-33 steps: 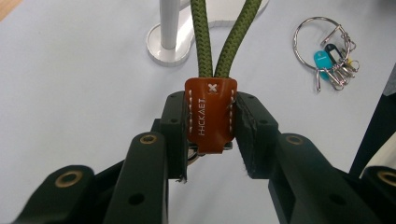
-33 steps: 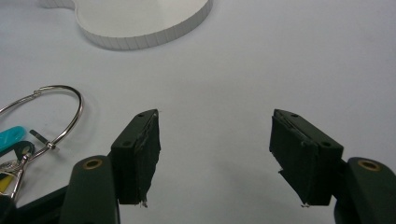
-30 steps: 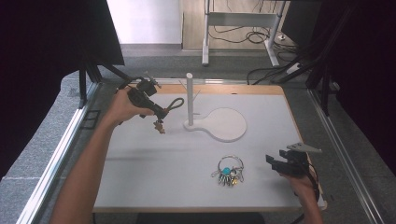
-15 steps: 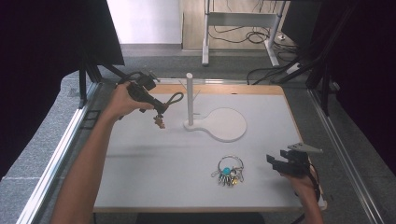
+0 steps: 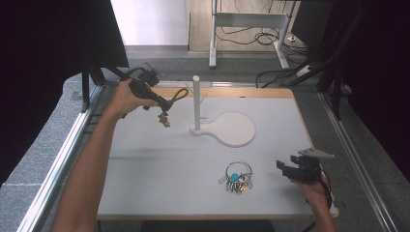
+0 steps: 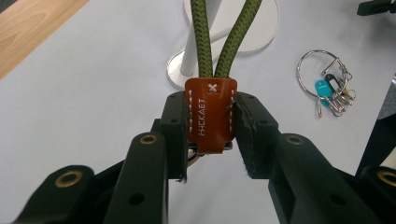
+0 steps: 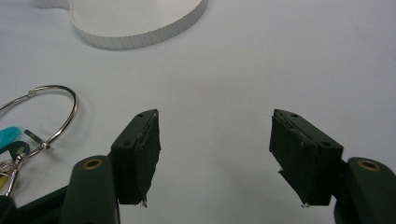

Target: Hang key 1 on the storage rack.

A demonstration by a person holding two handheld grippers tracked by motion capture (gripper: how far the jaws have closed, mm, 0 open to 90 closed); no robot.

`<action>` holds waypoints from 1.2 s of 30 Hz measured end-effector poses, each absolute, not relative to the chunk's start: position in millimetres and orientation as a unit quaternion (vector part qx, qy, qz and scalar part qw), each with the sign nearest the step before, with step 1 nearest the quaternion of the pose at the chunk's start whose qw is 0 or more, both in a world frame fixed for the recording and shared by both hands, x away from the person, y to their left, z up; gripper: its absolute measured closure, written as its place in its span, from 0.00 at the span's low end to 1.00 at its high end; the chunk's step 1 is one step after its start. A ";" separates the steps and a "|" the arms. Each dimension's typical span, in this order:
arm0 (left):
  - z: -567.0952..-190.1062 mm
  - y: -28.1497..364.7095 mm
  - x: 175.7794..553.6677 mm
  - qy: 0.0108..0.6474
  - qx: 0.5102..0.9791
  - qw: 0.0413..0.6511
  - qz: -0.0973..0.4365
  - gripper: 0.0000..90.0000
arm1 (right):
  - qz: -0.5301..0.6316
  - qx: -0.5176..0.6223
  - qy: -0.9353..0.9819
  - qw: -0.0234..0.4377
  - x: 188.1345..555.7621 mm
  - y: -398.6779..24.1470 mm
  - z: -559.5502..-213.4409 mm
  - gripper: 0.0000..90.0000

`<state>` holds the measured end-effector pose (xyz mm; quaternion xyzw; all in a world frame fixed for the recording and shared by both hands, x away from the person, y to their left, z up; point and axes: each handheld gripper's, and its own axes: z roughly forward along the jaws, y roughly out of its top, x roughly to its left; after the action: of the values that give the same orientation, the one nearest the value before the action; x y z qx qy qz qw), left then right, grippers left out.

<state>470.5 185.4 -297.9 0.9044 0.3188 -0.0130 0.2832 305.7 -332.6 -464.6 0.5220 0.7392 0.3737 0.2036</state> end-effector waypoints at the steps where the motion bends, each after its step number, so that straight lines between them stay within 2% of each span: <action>1: -297.9 185.8 471.5 0.320 0.904 0.282 -0.013 0.74 | 0.374 0.523 0.739 0.203 305.5 -333.3 -464.2 0.37; 36: -288.7 190.4 506.4 0.334 0.895 0.294 -0.023 0.74 | 0.377 0.531 0.729 0.208 304.5 -343.4 -462.3 0.38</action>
<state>506.4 190.4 -288.7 0.8952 0.3339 -0.0229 0.2943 304.5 -343.4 -462.3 0.5315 0.7294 0.3768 0.2085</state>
